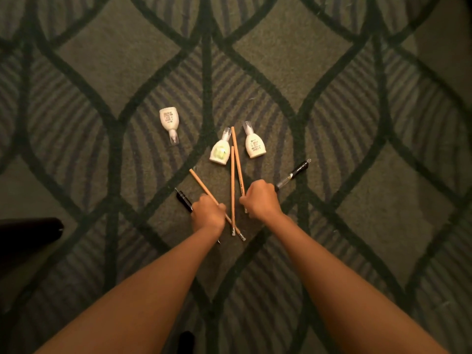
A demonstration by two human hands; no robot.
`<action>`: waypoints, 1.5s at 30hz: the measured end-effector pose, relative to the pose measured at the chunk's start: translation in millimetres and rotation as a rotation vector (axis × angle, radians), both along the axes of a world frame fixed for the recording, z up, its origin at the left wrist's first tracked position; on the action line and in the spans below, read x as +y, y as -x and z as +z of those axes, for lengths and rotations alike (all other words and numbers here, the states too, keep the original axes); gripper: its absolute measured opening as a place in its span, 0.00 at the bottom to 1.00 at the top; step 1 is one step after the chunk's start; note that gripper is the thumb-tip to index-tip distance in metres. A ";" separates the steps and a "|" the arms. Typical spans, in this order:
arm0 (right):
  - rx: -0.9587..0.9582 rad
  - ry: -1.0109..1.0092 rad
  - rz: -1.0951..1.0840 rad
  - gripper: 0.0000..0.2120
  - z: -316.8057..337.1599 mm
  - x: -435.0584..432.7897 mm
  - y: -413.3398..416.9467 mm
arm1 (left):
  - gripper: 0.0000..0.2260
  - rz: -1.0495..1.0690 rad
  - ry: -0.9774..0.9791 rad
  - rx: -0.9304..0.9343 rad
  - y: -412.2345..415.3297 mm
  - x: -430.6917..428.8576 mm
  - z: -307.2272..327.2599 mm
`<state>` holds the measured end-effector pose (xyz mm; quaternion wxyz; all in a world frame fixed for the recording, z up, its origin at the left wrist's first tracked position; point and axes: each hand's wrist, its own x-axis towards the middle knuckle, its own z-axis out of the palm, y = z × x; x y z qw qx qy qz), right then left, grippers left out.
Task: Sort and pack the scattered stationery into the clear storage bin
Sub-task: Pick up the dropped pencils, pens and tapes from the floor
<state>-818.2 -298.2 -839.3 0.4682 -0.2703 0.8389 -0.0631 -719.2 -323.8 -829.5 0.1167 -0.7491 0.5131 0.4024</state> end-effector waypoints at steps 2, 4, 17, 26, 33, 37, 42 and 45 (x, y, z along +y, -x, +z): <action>-0.033 -0.014 0.022 0.10 -0.5 3.2 1.3 | 0.11 0.013 0.024 0.016 3.7 0.1 0.7; -0.069 -0.025 0.058 0.07 1.3 7.7 1.0 | 0.09 -0.007 0.063 0.064 9.1 -0.8 1.9; -0.246 0.136 -0.115 0.04 7.5 32.7 -6.9 | 0.14 -0.014 0.068 0.200 24.6 2.0 7.9; -0.324 0.194 -0.220 0.09 13.3 38.1 8.4 | 0.06 -0.199 0.059 0.261 33.2 -2.2 13.4; 0.190 0.228 -0.575 0.10 -0.4 27.3 28.0 | 0.13 -0.191 0.509 0.183 12.0 -3.1 15.9; 0.217 0.073 -0.610 0.14 -6.6 12.3 31.1 | 0.12 0.246 0.447 0.087 -4.1 -7.2 12.7; 0.243 0.029 -0.572 0.15 -0.6 8.6 31.6 | 0.18 0.555 0.222 -0.046 -20.4 -13.4 2.4; 0.283 0.016 -0.502 0.16 4.4 14.3 27.2 | 0.18 0.538 0.166 -0.035 -24.6 -10.1 -2.2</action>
